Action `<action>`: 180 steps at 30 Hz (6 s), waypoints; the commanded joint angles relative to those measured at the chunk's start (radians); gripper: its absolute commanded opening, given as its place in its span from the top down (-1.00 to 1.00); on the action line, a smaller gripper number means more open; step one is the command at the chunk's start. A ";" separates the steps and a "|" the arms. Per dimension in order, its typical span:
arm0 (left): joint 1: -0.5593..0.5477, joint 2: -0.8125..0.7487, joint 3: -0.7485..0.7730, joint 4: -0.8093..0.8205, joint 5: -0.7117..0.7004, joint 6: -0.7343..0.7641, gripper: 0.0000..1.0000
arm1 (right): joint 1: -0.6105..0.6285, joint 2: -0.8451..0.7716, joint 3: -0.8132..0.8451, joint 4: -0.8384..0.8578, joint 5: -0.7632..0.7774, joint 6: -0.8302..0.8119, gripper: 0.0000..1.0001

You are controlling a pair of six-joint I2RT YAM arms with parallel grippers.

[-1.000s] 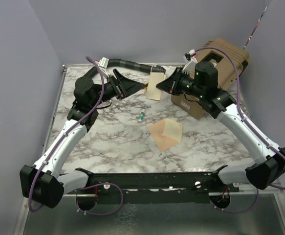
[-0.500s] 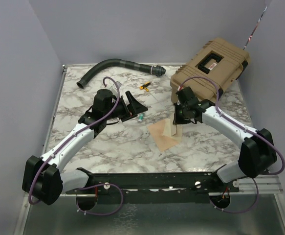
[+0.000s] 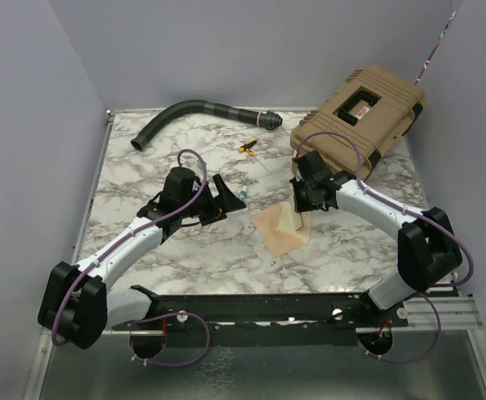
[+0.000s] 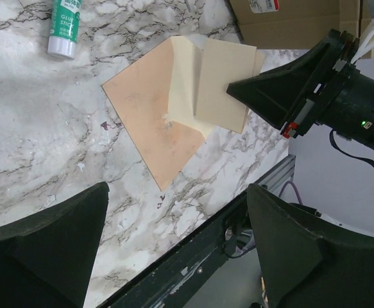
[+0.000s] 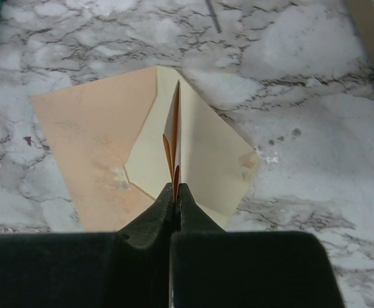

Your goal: Place the letter into the envelope and seal it

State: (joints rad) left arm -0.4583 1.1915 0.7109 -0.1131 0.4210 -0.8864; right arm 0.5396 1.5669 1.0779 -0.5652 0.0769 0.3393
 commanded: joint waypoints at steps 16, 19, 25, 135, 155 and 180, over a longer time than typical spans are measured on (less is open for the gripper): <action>-0.002 0.057 -0.004 -0.002 0.002 0.053 -0.78 | -0.013 -0.009 -0.154 0.174 -0.205 -0.069 0.99; -0.003 0.062 -0.019 -0.003 -0.018 0.054 -0.76 | -0.009 -0.021 -0.203 0.249 -0.279 0.037 0.99; -0.002 0.059 -0.051 -0.016 -0.078 0.045 -0.70 | -0.002 -0.030 -0.257 0.349 -0.286 0.192 0.99; -0.253 0.562 0.102 -0.313 -0.329 0.101 0.20 | 0.031 -0.040 -0.455 0.572 -0.430 0.444 0.27; -0.253 0.439 0.103 -0.217 -0.277 0.092 0.26 | 0.032 -0.089 -0.322 0.241 -0.290 0.397 -0.40; -0.253 0.373 0.026 -0.026 -0.198 0.017 0.25 | 0.032 -0.087 -0.259 0.067 -0.181 0.395 -0.18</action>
State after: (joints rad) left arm -0.7071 1.5558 0.7555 -0.1799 0.1944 -0.8516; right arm 0.5686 1.4662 0.8383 -0.5198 -0.1299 0.7292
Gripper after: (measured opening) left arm 0.376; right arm 0.634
